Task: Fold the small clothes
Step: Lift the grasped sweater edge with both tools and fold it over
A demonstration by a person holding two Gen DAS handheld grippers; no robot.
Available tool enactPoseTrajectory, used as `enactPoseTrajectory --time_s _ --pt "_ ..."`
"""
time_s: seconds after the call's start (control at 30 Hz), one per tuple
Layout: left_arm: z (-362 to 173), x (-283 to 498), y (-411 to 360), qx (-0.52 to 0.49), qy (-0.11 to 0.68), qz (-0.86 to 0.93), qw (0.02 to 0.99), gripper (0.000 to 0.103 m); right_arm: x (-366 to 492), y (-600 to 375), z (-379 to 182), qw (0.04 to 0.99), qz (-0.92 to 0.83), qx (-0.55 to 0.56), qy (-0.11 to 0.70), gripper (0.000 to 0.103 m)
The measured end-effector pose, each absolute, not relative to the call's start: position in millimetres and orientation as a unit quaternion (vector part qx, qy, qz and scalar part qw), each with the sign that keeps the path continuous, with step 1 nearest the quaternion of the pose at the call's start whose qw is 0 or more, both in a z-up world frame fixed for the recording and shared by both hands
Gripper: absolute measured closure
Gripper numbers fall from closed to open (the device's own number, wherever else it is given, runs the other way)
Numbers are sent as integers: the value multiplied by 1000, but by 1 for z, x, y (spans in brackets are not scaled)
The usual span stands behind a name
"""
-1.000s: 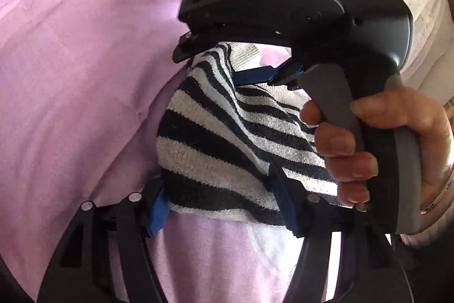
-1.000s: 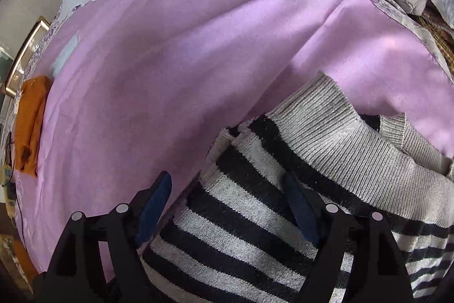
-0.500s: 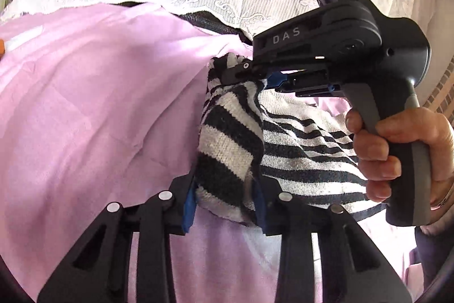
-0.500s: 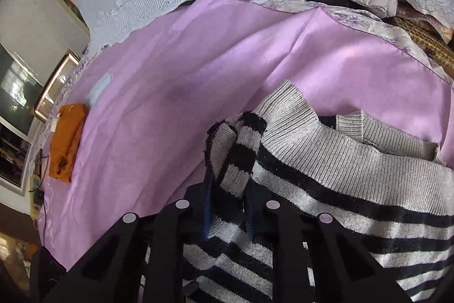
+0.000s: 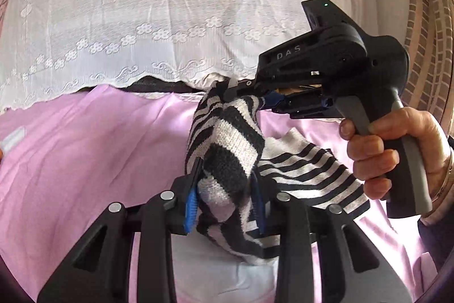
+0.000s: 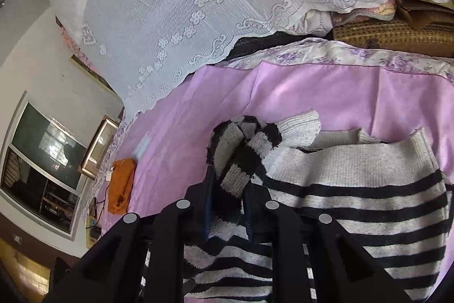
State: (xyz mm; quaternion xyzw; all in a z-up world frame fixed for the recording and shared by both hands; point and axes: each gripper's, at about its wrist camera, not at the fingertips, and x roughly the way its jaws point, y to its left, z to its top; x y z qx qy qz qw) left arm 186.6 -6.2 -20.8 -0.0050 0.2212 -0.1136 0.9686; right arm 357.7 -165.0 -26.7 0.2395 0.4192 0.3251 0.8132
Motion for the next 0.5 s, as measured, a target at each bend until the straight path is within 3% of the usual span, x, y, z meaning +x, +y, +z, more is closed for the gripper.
enactPoseTrajectory --time_s 0.27,0.5 --pt "-24 195 -112 57 226 -165 958 75 350 -268 -54 809 299 295 411 85" --pt "-61 197 -169 94 255 -189 944 76 349 -323 -104 803 260 312 437 86"
